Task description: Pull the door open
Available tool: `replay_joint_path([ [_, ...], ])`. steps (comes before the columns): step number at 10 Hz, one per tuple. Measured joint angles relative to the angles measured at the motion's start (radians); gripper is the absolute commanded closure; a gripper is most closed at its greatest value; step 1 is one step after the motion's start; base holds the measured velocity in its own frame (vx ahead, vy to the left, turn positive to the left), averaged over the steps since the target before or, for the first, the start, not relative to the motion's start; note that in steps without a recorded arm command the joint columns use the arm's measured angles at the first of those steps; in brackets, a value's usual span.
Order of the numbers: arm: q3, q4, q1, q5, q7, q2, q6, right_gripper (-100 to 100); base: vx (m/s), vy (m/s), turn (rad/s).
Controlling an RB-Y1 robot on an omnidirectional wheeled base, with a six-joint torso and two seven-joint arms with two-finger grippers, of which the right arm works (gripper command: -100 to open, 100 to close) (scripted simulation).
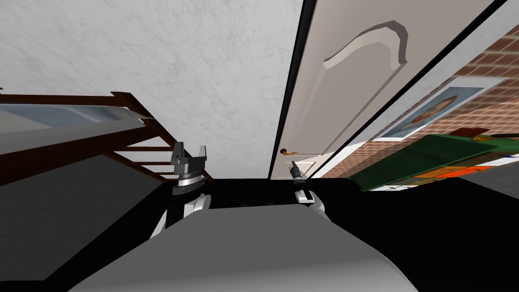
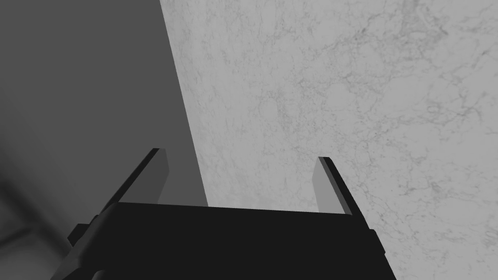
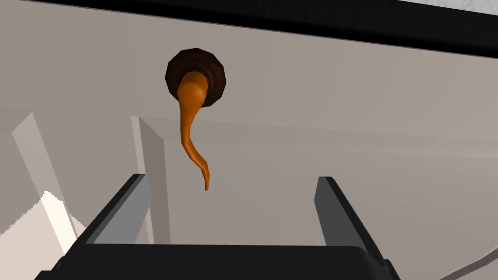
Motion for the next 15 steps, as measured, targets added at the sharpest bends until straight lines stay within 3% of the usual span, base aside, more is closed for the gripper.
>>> replay_joint_path([
  [9, 0.001, 0.193, -0.059, -0.006, -0.041, -0.044, -0.045, -100, 0.037, -0.047, 0.061],
  [15, -0.036, 0.234, -0.054, -0.024, -0.051, -0.062, -0.068, -100, 0.19, -0.018, 0.126],
])
